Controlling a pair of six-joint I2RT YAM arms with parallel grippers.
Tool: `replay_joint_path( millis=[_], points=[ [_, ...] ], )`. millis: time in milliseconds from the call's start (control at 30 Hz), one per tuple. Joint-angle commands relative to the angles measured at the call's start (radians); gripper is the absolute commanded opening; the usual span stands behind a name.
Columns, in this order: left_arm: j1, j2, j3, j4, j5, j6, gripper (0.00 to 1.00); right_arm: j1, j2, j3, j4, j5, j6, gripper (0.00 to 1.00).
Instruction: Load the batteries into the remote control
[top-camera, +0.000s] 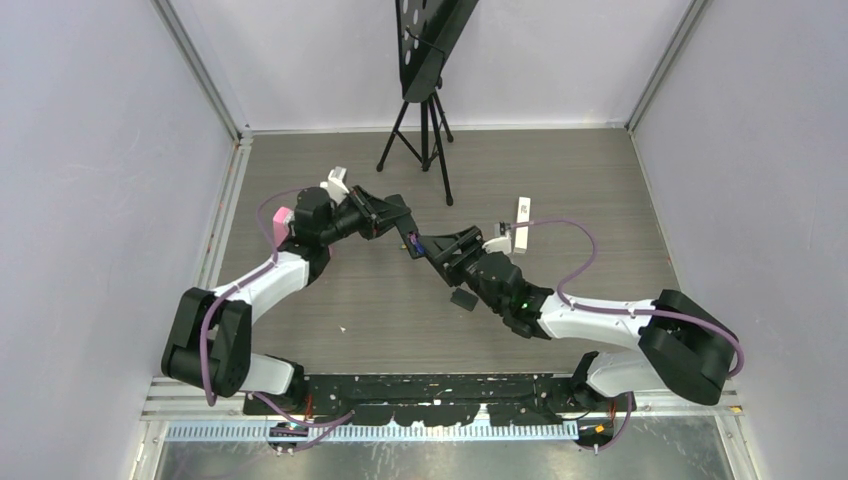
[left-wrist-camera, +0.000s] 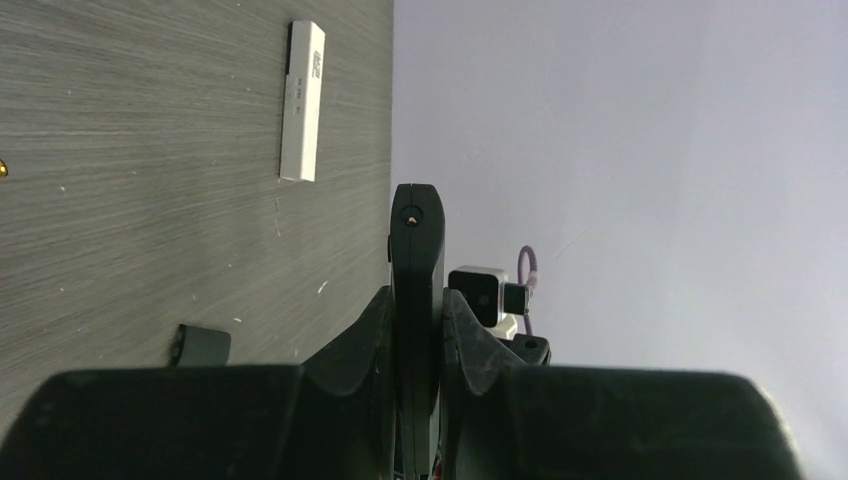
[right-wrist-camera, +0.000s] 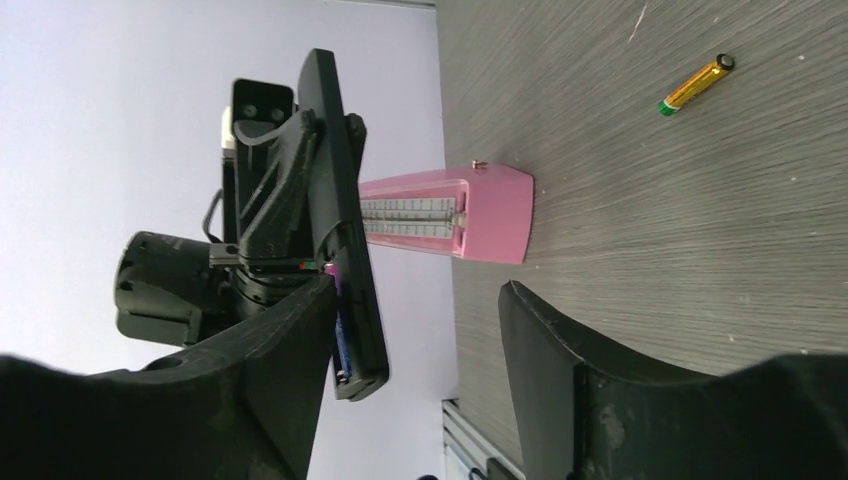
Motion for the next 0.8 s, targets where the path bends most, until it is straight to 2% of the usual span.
replay_joint_path(
  millis=[0,133,267,500,600,767],
  points=[
    [-0.003,-0.013,0.061,-0.022,0.075,0.145,0.0,-0.019,-0.038,-0.023,0.075,-0.064,-0.117,0.67],
    [-0.003,-0.022,0.081,-0.062,0.095,0.238,0.0,-0.024,-0.062,-0.024,0.098,-0.109,-0.184,0.69],
    [-0.003,-0.046,0.114,-0.189,0.086,0.361,0.0,-0.03,-0.112,-0.016,0.04,-0.119,-0.297,0.7],
    [-0.003,-0.055,0.144,-0.278,0.077,0.429,0.0,-0.032,-0.135,0.114,-0.242,-0.214,-0.561,0.71],
    [-0.003,-0.046,0.153,-0.281,0.095,0.438,0.0,-0.032,-0.118,0.156,-0.329,-0.248,-0.653,0.68],
    [-0.003,-0.04,0.178,-0.321,0.125,0.485,0.0,-0.03,-0.089,0.2,-0.377,-0.254,-0.739,0.62]
  ],
)
